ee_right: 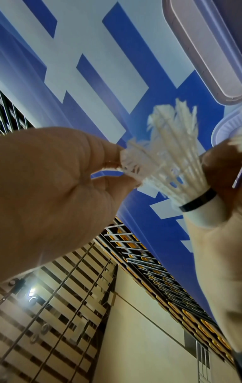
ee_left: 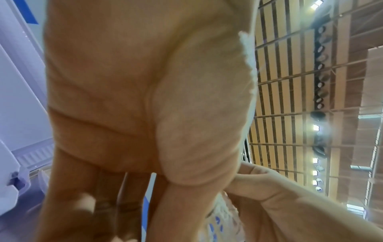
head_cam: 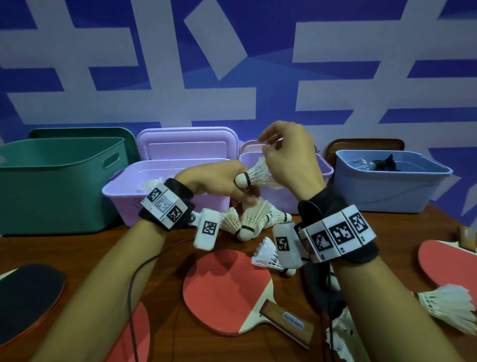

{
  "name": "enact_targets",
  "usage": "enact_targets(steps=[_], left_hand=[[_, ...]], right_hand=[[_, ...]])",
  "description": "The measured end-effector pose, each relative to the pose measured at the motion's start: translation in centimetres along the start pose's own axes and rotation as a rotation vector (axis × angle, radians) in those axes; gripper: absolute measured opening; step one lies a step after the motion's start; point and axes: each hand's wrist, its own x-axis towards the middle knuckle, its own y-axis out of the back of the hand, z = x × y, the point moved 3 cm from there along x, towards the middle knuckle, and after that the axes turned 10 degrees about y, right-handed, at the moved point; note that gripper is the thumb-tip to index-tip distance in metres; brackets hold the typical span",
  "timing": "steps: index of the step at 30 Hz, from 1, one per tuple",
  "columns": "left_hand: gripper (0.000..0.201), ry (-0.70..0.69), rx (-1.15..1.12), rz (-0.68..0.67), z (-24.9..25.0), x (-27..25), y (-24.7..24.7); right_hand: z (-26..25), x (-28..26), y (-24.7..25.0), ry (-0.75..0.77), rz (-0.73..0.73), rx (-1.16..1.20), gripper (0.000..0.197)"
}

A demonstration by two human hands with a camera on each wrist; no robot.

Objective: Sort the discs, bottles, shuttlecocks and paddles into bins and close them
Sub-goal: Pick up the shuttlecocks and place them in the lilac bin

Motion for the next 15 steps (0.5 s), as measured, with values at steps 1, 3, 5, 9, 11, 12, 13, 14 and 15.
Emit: enact_targets(steps=[1,3,5,9,11,12,13,14,15], left_hand=[[0.012,0.004,-0.046,0.006,0.0,0.0,0.0],[0.008,0.016,-0.147,0.044,0.1,-0.1,0.2],[0.009,0.048,-0.209,0.111,-0.1,-0.1,0.7],[0.02,0.106,-0.249,0.211,-0.6,0.1,1.4],[0.017,0.118,-0.251,0.265,-0.6,0.0,1.6],[0.013,0.122,-0.251,0.293,-0.6,0.0,1.8],[0.008,0.12,-0.253,0.32,-0.5,-0.1,2.0],[0.005,0.114,-0.257,0.348,-0.4,-0.2,2.2],[0.005,0.105,-0.259,0.37,-0.4,-0.3,2.4]], right_hand=[[0.0,0.1,0.0,0.0,0.022,0.006,0.022],[0.0,0.2,0.2,-0.002,0.028,0.035,0.017],[-0.1,0.1,0.2,0.01,-0.018,0.064,0.01],[-0.3,-0.1,0.2,0.049,-0.112,0.085,0.02],[-0.2,-0.1,0.2,0.049,-0.13,0.079,0.027],[-0.2,-0.2,0.2,0.044,-0.138,0.075,0.028],[-0.1,-0.2,0.2,0.035,-0.151,0.076,0.028],[-0.1,-0.3,0.1,0.025,-0.172,0.089,0.026],[-0.1,-0.3,-0.1,0.018,-0.198,0.115,0.025]])
